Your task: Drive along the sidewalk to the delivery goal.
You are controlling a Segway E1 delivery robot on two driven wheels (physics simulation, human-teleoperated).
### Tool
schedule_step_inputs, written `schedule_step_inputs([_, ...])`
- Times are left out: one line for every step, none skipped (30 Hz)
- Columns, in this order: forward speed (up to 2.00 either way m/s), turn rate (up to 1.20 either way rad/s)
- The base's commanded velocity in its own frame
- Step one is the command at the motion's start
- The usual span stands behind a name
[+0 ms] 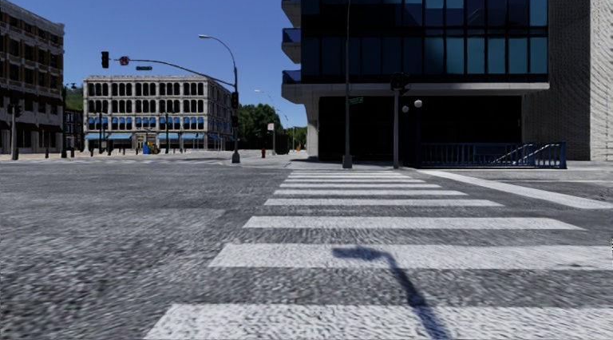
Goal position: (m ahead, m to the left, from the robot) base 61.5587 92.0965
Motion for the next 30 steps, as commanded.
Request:
schedule_step_inputs([1.54, -0.45])
schedule_step_inputs([1.54, -0.45])
schedule_step_inputs([1.54, -0.45])
schedule_step_inputs([1.54, -0.45])
schedule_step_inputs([1.54, -0.45])
schedule_step_inputs([1.54, -0.45])
schedule_step_inputs([1.54, -0.45])
schedule_step_inputs([1.54, -0.45])
schedule_step_inputs([1.54, -0.45])
schedule_step_inputs([1.54, -0.45])
schedule_step_inputs([1.54, -0.45])
schedule_step_inputs([1.54, -0.45])
schedule_step_inputs([1.54, -0.45])
schedule_step_inputs([1.54, -0.45])
schedule_step_inputs([1.54, -0.45])
schedule_step_inputs([1.54, -0.45])
schedule_step_inputs([1.54, -0.45])
schedule_step_inputs([1.54, -0.33])
schedule_step_inputs([1.54, -0.33])
schedule_step_inputs([1.57, 0.00])
schedule_step_inputs([1.62, 0.00])
schedule_step_inputs([1.63, 0.00])
schedule_step_inputs([1.64, 0.00])
schedule_step_inputs([1.64, 0.00])
schedule_step_inputs([1.64, 0.00])
schedule_step_inputs([1.64, 0.00])
schedule_step_inputs([1.64, 0.00])
schedule_step_inputs([1.64, 0.00])
schedule_step_inputs([1.65, 0.00])
schedule_step_inputs([1.71, 0.00])
